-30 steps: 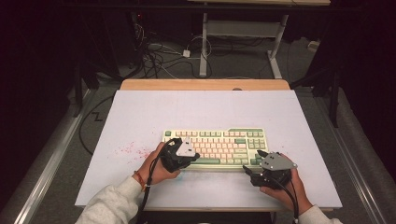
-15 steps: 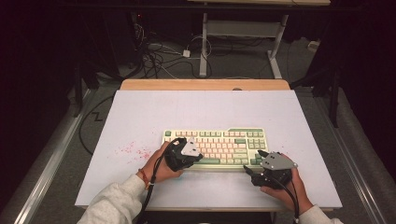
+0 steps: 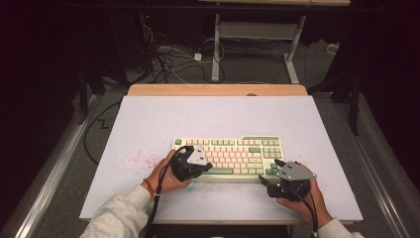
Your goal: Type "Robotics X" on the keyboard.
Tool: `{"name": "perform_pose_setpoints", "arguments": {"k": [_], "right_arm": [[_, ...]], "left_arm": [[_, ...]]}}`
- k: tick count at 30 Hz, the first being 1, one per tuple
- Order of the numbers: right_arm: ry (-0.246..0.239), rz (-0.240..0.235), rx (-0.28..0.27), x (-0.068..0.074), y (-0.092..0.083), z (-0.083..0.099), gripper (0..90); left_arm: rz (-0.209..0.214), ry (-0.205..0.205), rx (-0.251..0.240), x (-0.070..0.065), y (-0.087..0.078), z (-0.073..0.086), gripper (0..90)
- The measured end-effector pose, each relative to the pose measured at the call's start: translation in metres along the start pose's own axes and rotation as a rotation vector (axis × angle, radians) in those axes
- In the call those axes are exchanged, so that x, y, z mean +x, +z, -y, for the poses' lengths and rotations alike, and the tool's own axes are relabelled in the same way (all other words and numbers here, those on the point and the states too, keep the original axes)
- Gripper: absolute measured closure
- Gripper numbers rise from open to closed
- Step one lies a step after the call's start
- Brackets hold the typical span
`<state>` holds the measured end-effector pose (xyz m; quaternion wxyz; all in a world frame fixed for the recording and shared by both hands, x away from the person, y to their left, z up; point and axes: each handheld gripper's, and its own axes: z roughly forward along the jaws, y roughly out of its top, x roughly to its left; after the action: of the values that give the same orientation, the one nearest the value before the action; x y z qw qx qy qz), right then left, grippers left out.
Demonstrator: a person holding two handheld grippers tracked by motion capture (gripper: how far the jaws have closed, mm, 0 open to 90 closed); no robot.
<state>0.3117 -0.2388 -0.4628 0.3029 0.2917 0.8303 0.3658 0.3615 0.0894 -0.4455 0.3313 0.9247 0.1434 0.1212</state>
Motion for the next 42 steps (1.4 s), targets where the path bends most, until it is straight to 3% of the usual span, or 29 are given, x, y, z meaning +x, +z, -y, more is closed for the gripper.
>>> {"name": "perform_pose_setpoints", "arguments": {"k": [20, 24, 26, 29, 35, 42], "right_arm": [[-0.003, -0.002, 0.001, 0.0, 0.0, 0.0, 26.0], [-0.001, -0.003, 0.001, 0.0, 0.001, 0.0, 26.1], [-0.002, -0.004, 0.002, 0.001, 0.001, 0.0, 26.1], [0.0, -0.005, 0.004, 0.001, 0.001, 0.0, 26.1], [0.003, -0.003, -0.001, 0.0, 0.0, -0.001, 26.1], [0.003, 0.0, -0.003, 0.0, -0.001, -0.001, 26.1]], "left_arm": [[-0.007, 0.009, 0.011, -0.003, 0.003, -0.001, 87.6], [-0.005, 0.011, 0.035, -0.003, 0.007, -0.001, 87.6], [-0.007, 0.03, 0.069, -0.005, 0.011, 0.0, 87.6], [-0.018, 0.041, 0.06, -0.006, 0.01, -0.002, 87.5], [-0.029, 0.033, -0.005, -0.006, -0.004, -0.005, 87.5], [-0.052, 0.017, -0.028, -0.002, -0.01, -0.003, 86.2]]}}
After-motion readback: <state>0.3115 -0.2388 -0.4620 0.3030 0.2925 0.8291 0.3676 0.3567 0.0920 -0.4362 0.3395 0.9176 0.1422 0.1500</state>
